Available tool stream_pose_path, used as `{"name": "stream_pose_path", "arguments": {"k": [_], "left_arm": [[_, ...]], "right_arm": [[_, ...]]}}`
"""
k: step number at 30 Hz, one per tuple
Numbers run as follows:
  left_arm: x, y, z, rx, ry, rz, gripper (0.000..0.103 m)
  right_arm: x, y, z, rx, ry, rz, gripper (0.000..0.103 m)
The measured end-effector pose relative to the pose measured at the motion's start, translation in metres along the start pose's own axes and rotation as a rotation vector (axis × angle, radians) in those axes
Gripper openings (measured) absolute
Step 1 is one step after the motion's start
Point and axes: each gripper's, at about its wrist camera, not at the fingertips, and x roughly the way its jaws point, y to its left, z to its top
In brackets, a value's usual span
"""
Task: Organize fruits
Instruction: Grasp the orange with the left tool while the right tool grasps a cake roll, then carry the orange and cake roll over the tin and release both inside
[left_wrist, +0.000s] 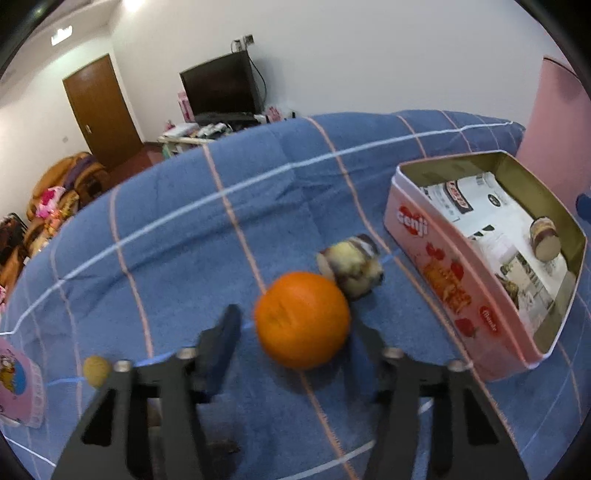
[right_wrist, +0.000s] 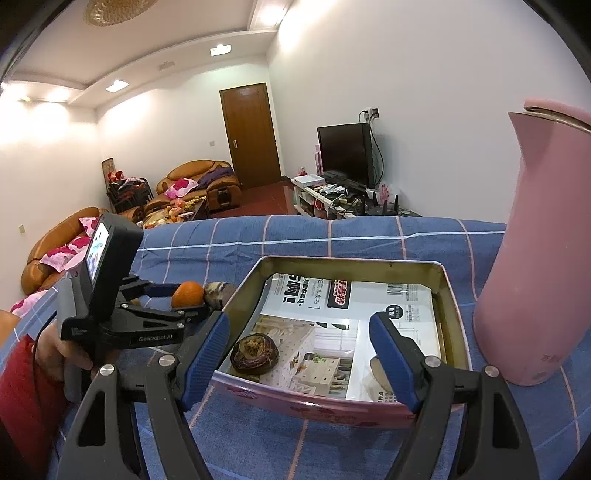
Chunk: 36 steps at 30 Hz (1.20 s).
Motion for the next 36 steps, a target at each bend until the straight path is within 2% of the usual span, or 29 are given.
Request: {"name": "stream_pose_path", "arguments": {"k": [4, 8, 14, 18, 20, 23, 25, 26, 32, 36], "left_arm": [[-0.002, -0.002, 0.002, -0.037, -0.008, 0.020, 0.046], [-0.021, 0.009, -0.005, -0.142, -0.079, 0.015, 0.046], [-0.068, 0.026, -0.023, -0.224, -0.170, 0.130, 0.046], [-0.084, 0.059, -0.038, -0.314, -0.192, 0.182, 0.046], [-0.088, 0.075, -0.041, -0.360, -0.197, 0.189, 0.046], [-0.088, 0.087, -0.039, -0.386, -0.203, 0.205, 0.046], [-0.090, 0.091, -0.042, -0.376, -0.206, 0.239, 0.046], [-0.090, 0.092, -0.042, -0.376, -0.208, 0.241, 0.046], [-0.090, 0.094, -0.042, -0.391, -0.206, 0.226, 0.046], [-0.090, 0.092, -0.043, -0.394, -0.208, 0.220, 0.046]], "right_arm": [[0.003, 0.006, 0.003, -0.014, -0.008, -0.006, 0.079], [0.015, 0.019, 0.012, -0.037, -0.004, 0.002, 0.079], [0.055, 0.052, 0.030, -0.123, 0.049, 0.033, 0.079], [0.090, 0.088, 0.041, -0.273, 0.124, 0.061, 0.077], [0.106, 0.102, 0.045, -0.341, 0.175, 0.078, 0.067], [0.134, 0.117, 0.044, -0.421, 0.278, 0.093, 0.059], [0.150, 0.120, 0.042, -0.452, 0.333, 0.075, 0.055], [0.157, 0.121, 0.041, -0.462, 0.364, 0.070, 0.050], [0.184, 0.127, 0.040, -0.547, 0.497, -0.025, 0.049], [0.191, 0.119, 0.045, -0.504, 0.554, -0.013, 0.045]]}}
